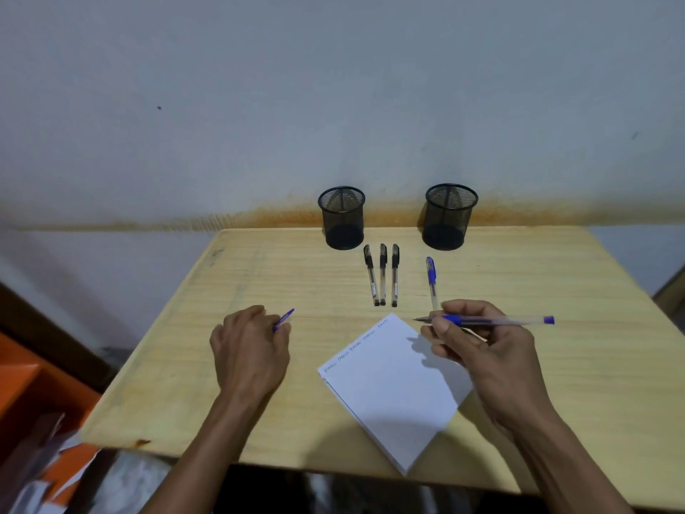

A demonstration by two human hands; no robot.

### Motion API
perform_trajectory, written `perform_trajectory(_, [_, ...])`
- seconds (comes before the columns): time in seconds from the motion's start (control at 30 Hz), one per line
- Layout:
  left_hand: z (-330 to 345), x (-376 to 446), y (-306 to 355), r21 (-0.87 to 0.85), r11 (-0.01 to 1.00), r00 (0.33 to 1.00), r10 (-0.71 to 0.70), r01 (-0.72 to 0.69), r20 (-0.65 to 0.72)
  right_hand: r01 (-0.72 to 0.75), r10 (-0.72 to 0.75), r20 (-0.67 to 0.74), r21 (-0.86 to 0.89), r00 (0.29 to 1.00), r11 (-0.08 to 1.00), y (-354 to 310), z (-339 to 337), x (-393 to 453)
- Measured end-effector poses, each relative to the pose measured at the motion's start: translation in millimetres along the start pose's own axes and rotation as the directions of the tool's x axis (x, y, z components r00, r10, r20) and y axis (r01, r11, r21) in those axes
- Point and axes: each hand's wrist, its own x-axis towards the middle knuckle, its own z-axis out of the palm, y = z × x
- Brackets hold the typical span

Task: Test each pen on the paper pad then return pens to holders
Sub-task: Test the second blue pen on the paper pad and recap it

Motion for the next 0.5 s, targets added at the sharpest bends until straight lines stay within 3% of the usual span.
perform_trajectory(0.1, [-1.6, 3.9, 1.8, -0.04, 0.999, 1.0, 0.001, -0.001, 0.016, -0.005, 0.006, -0.008, 0.071, 1.0, 0.997, -3.4, 2.4, -4.3])
perform_trajectory(0.2, [-11.8, -3.6, 19.6, -0.275, 0.954, 0.993, 0.119, -0.116, -0.008, 0.014, -0.015, 0.007, 0.122, 1.0, 0.992, -9.1, 3.7, -7.5])
perform_trajectory(0.33, [-33.8, -22.4, 61.9, -0.622, 0.775, 0.989, 0.147, -0.108, 0.011, 0.166, -0.165, 0.014, -0.016, 0.986, 0.986, -20.8, 6.5, -8.7])
perform_trajectory(0.5, [-38.9, -30.4, 86.6, -0.703, 0.676, 0.959, 0.283, -0.222, -0.031, 0.23, -0.23, 0.016, -0.139, 0.973, 0.963, -28.2, 9.2, -8.5])
